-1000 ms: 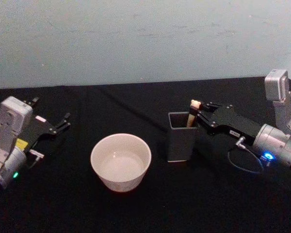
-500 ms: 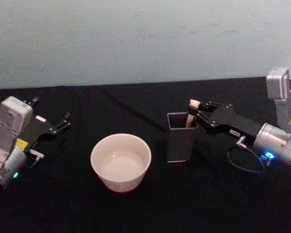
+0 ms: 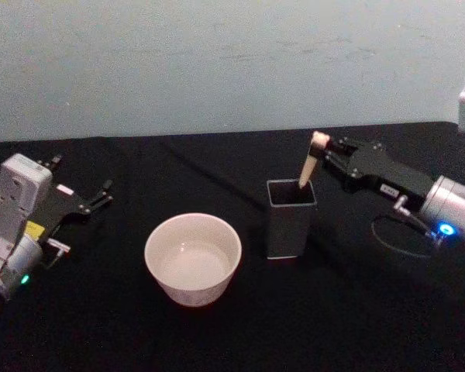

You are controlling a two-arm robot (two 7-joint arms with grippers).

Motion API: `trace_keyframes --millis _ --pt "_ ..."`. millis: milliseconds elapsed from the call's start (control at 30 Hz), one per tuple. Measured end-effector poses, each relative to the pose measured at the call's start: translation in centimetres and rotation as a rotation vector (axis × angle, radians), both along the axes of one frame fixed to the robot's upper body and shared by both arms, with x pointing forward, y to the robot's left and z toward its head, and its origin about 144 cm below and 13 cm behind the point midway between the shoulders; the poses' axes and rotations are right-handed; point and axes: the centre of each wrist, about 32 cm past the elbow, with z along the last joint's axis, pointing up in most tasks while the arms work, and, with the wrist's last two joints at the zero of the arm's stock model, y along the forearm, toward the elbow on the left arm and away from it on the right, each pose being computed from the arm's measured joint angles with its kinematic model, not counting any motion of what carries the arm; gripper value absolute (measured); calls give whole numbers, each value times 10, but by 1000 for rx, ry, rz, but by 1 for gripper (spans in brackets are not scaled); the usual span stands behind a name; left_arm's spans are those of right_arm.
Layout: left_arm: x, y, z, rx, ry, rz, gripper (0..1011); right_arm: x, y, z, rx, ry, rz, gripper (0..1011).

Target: Pick up the stirring spoon with one hand, stir inside the cup, then place it back in its original position.

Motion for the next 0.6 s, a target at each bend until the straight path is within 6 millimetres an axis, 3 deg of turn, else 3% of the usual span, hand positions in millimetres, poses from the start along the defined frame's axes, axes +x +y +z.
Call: trace_keyframes --millis 600 --pt "0 0 0 0 0 0 1001 19 10 48 169 -130 38 215"
